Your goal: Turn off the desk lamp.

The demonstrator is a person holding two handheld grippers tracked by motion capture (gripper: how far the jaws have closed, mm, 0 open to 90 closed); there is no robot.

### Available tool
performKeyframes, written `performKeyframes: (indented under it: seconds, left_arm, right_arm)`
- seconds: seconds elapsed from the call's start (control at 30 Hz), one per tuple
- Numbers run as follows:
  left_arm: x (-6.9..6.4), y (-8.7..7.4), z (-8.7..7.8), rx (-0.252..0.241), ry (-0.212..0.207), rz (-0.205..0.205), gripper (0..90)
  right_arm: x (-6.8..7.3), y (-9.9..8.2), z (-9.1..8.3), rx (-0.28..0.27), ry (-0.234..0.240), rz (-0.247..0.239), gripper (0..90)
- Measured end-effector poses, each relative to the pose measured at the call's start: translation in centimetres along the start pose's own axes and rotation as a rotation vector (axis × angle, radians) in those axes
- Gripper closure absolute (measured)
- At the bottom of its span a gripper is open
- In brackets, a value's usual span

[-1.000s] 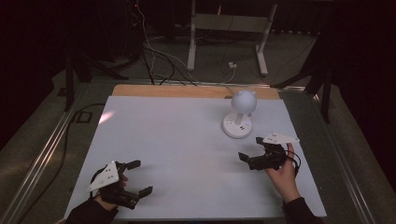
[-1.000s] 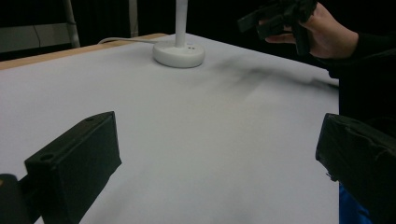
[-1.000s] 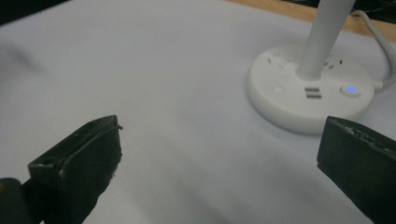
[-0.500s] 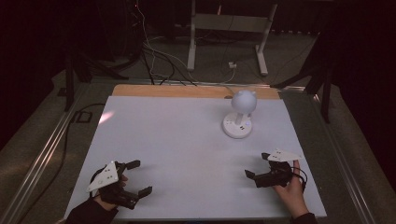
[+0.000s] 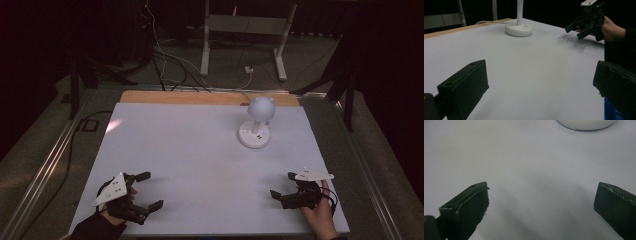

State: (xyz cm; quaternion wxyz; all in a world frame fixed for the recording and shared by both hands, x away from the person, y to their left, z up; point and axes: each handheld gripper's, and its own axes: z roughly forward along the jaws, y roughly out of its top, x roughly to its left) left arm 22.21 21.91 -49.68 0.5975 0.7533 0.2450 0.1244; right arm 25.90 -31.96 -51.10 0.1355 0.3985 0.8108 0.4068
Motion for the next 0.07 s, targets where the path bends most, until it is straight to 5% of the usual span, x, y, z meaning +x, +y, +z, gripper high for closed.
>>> performKeyframes:
  seconds: [0.07]
  left_arm:
    - [0.01,-0.01,0.0,-0.001,-0.001,-0.001,0.5]
  right_arm:
    - [0.11,0.05,0.1,0.003,-0.003,-0.011,0.0]
